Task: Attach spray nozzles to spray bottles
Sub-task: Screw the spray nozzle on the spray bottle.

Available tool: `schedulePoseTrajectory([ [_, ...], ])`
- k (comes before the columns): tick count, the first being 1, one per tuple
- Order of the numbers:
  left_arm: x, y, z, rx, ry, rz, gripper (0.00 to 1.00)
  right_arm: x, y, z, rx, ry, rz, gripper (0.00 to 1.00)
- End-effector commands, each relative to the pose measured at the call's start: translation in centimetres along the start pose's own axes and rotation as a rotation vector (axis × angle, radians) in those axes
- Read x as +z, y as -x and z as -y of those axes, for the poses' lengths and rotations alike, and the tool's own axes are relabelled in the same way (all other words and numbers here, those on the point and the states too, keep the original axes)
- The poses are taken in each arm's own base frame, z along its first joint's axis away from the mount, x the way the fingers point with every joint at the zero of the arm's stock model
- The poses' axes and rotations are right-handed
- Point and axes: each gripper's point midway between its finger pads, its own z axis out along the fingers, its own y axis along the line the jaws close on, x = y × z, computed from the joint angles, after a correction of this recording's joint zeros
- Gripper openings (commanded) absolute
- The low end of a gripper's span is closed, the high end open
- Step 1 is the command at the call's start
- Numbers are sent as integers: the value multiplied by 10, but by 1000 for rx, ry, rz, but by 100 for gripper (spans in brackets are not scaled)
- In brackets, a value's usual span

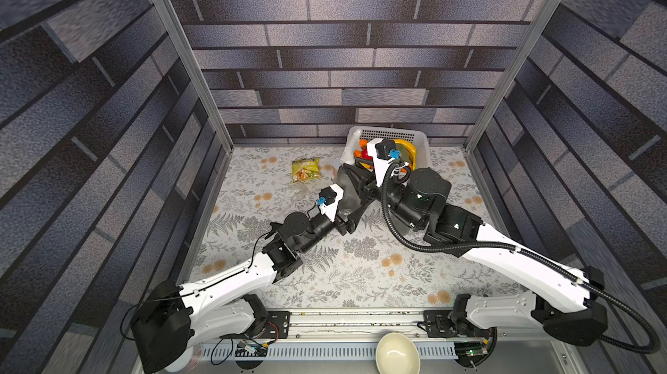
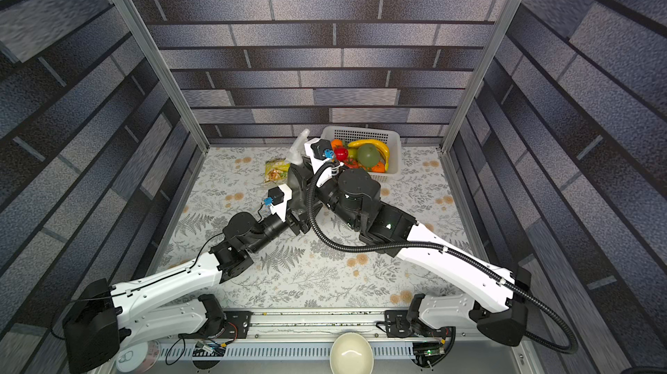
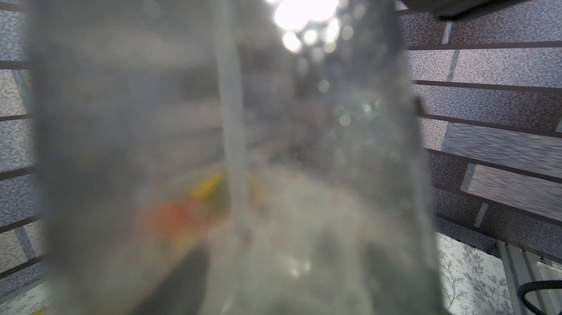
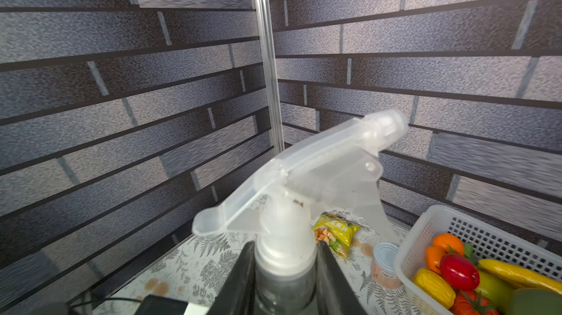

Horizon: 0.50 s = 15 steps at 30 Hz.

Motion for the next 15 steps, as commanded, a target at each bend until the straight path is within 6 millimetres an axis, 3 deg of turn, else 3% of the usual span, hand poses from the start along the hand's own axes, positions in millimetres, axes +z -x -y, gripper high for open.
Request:
schedulePoseTrajectory([
  [1, 2, 63, 18, 48, -64, 176, 57, 18, -46, 10, -130, -178, -100, 23],
  [8, 3, 58, 21, 57, -64, 147, 57, 21, -35, 4, -240, -317, -38, 26],
  [15, -7, 47, 20, 62, -76, 121, 57, 7, -21, -16, -186, -174, -60, 41],
])
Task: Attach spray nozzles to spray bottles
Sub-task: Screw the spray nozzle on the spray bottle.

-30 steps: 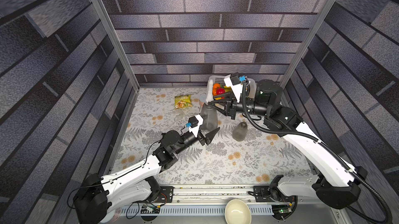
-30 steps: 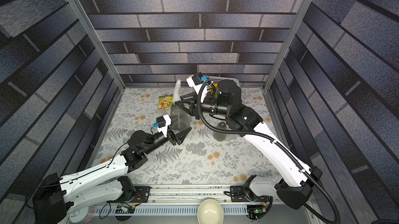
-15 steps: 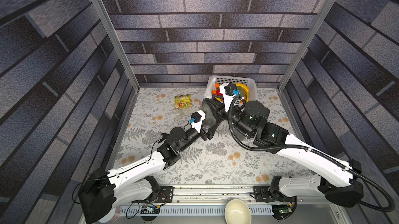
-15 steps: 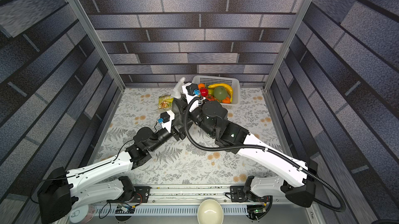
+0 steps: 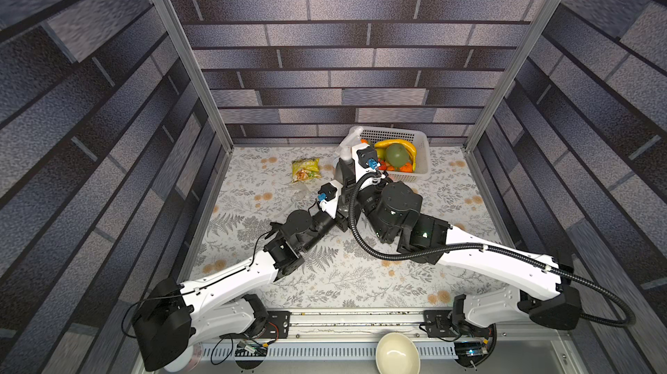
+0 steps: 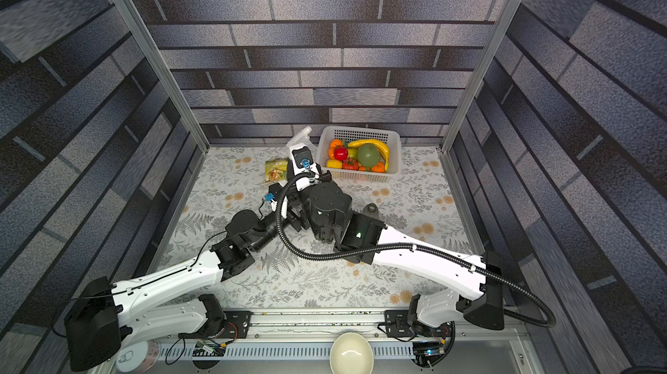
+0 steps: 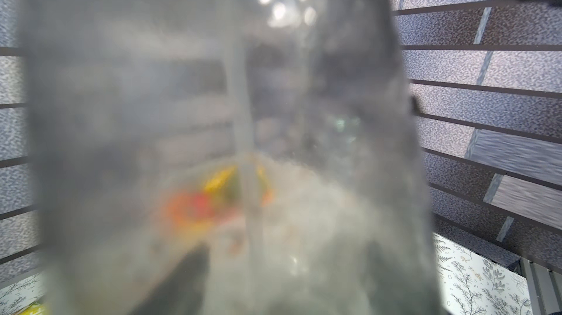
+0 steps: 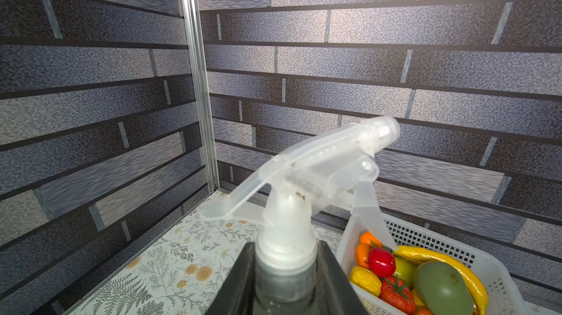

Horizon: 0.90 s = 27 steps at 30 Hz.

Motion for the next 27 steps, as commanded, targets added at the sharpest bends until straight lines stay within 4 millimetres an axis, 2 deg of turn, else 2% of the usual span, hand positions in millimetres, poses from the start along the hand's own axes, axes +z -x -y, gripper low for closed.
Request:
schedulePoseTrajectory([
  [1, -13, 46, 23, 74, -118, 139, 57, -12, -16, -18, -67, 127, -102, 45],
  [6, -19, 45, 13, 63, -107, 135, 58, -26, -13, -18, -37, 193, -144, 54],
  [12, -18, 46, 4, 65, -103, 137, 57, -44, -12, -23, -18, 270, -174, 58],
  [16, -19, 43, 2, 53, -115, 126, 57, -67, -8, -22, -4, 366, -210, 58],
  [19, -21, 42, 0, 43, -124, 131, 57, -81, -5, -13, -25, 401, -225, 62],
  [22, -23, 42, 1, 21, -157, 127, 57, -83, -5, 4, -25, 444, -246, 69],
  [25, -26, 43, 6, 11, -189, 119, 57, -81, -1, 22, 38, 537, -247, 80],
  [27, -28, 43, 11, 2, -213, 109, 57, -82, 6, 25, 48, 631, -233, 89],
])
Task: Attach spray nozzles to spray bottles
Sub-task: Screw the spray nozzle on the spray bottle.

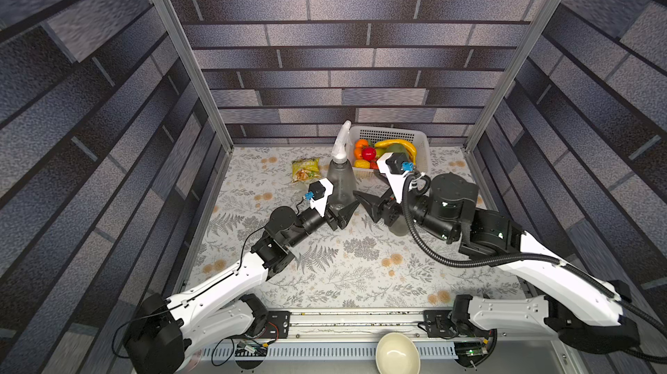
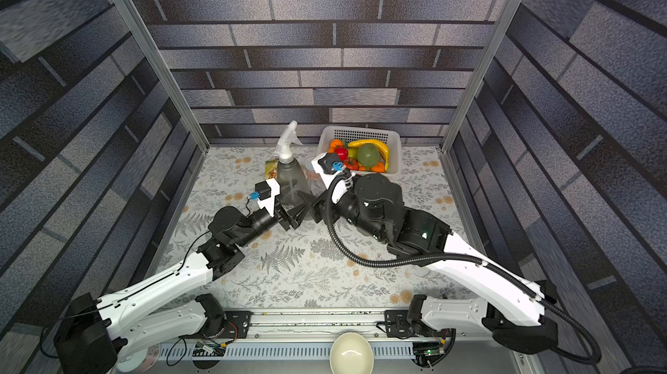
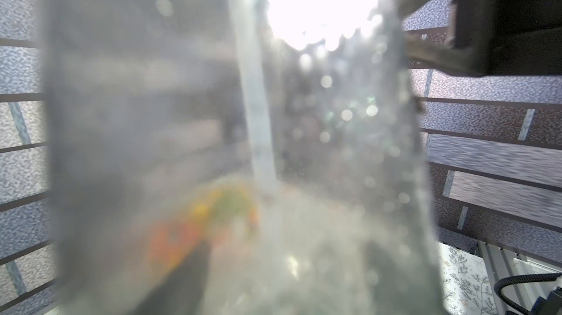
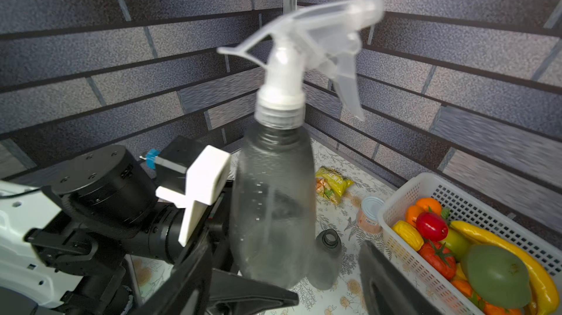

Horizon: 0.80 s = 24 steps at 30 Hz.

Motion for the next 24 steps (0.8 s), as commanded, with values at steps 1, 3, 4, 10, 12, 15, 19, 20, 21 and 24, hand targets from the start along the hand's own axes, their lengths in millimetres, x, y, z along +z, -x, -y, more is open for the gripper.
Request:
schedulePoseTrajectory([
  [1, -7, 15, 15, -28, -86, 31, 57, -15, 12, -17, -2, 257, 5, 91],
  [3, -8, 16, 20, -33, -109, 23, 57, -14, 20, -15, -18, 299, 9, 93],
  [4, -10, 17, 22, -39, -120, 27, 57, -15, 27, -12, -16, 329, 23, 93],
  [10, -11, 17, 34, -59, -184, 2, 57, -15, 63, -5, -3, 503, 92, 96],
  [12, -11, 16, 38, -63, -203, -5, 56, -11, 72, -2, 7, 543, 104, 96],
  [15, -11, 16, 43, -64, -221, -10, 56, 1, 77, 4, 16, 557, 94, 97],
  [19, -9, 18, 45, -65, -231, -4, 56, 14, 80, 3, 53, 619, 91, 97],
  [20, -9, 20, 45, -65, -233, -2, 56, 17, 80, 3, 64, 629, 85, 97],
  [21, -8, 20, 45, -65, -237, -2, 56, 20, 80, 4, 73, 632, 84, 97],
  [24, -7, 21, 45, -64, -236, 3, 56, 26, 78, 6, 92, 635, 87, 97],
])
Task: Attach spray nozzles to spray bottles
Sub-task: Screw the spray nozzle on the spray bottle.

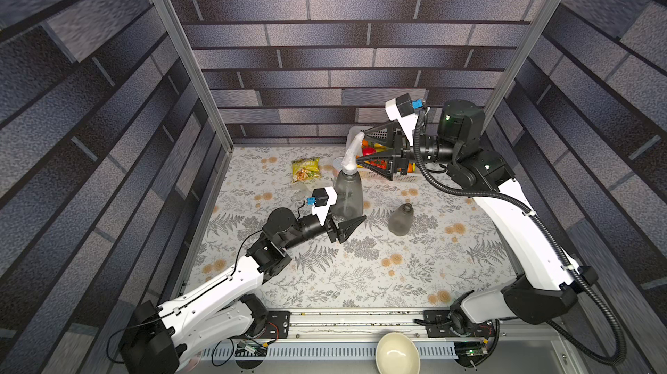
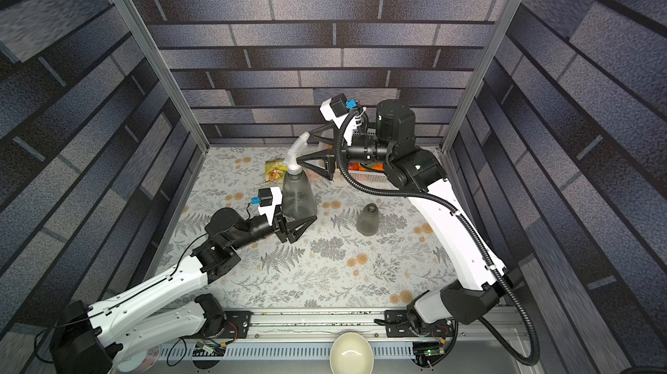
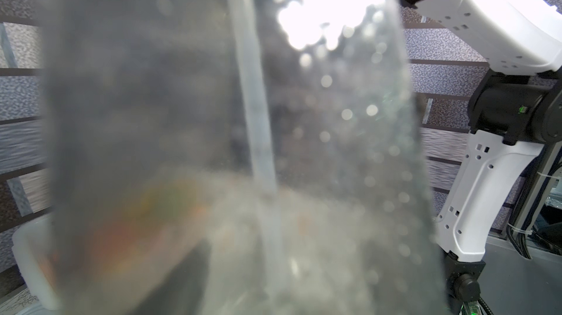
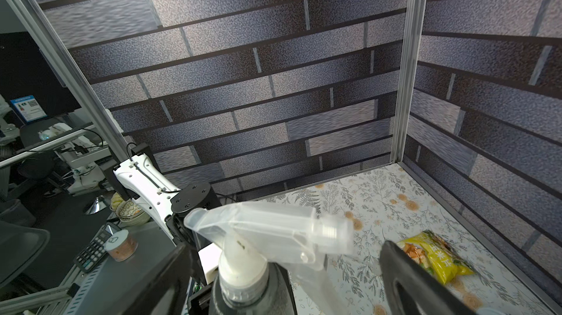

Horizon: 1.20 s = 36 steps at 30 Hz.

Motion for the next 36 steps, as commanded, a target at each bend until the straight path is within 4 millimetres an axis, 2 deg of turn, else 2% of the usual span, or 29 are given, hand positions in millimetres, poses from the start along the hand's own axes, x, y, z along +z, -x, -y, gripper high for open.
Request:
schedulePoseTrajectory([
  [1, 3, 23, 7, 10, -34, 54, 56, -2, 14, -10, 1, 62, 39, 97],
  [6, 5, 20, 2, 15, -15, 52, 55, -1, 11, -19, 35, 102, 35, 88],
  [12, 4, 15, -11, 16, 30, 46, 55, -5, -6, -37, 59, 102, 11, 78],
  [21, 5, 9, -18, 23, 57, 33, 55, -14, -23, -53, 65, 30, -11, 72],
  [27, 7, 9, -18, 28, 63, 33, 55, -7, -37, -61, 90, 20, -49, 66],
  [29, 8, 8, -18, 36, 65, 28, 55, -4, -39, -69, 91, 29, -52, 66],
  [36, 13, 5, -10, 66, 50, 4, 55, 17, -36, -78, 99, 53, -48, 61],
])
